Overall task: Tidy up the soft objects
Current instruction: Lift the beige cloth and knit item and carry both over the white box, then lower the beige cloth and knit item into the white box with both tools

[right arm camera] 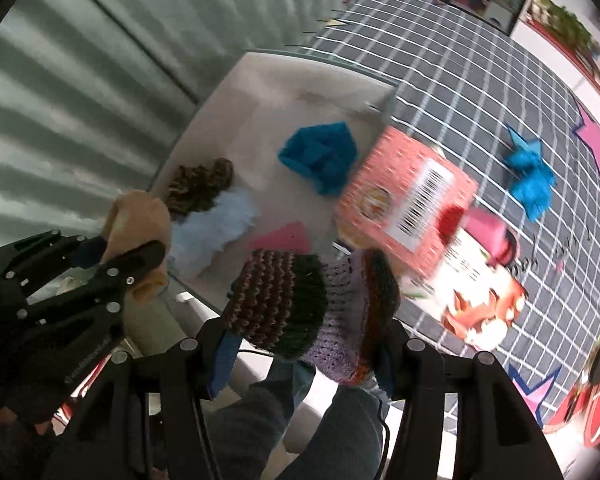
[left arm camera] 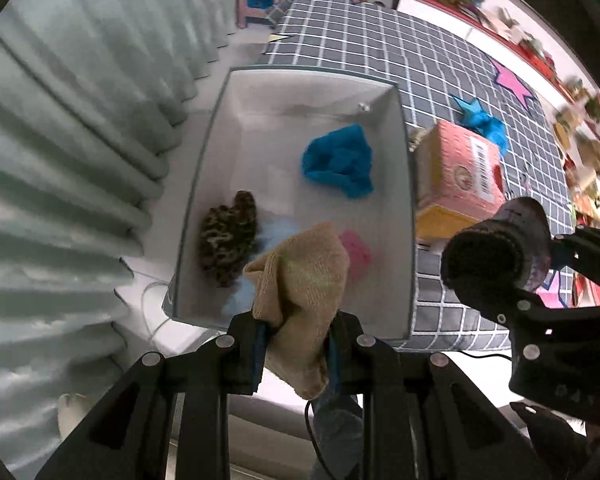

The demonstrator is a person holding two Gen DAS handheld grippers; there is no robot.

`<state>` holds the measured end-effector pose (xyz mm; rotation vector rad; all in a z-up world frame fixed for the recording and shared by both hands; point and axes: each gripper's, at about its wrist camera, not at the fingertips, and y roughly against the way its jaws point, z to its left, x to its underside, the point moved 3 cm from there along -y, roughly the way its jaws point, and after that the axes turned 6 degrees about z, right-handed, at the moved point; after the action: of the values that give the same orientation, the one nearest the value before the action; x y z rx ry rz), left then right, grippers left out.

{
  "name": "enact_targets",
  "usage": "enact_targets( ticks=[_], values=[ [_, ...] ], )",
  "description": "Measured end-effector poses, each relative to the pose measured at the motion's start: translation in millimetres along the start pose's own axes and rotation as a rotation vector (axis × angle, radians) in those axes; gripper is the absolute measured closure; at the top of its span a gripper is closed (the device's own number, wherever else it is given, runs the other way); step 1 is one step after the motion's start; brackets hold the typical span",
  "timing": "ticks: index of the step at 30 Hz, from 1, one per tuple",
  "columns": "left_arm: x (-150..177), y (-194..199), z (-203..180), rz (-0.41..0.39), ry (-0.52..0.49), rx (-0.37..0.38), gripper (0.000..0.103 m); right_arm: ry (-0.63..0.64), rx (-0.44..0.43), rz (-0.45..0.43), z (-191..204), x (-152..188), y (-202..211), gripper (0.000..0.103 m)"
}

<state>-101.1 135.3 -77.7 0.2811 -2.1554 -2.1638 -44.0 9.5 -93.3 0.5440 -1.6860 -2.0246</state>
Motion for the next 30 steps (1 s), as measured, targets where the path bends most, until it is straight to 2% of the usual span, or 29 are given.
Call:
enact_targets(
  ticks=[5, 14, 21, 30],
  values=[
    [-5, -4, 12, 0.001, 0.038, -0.001, 0.077, 0.043, 0.003, -0.003, 15, -18, 1, 0.046],
    [-34, -8, 26, -0.015, 0.079, -0.006, 0.077, 0.062, -0.005, -0.013, 20, -53, 6, 0.046],
    [-60, -15, 31, -0.016, 0.114, -0.005, 0.077, 0.047, -0.006, -0.025, 11, -90, 7, 0.046],
    [-99, -28, 32, -0.024, 0.128, -0.018, 0.077, 0.006, -0.007, 0.004, -10, -130, -9, 0.046]
  ],
)
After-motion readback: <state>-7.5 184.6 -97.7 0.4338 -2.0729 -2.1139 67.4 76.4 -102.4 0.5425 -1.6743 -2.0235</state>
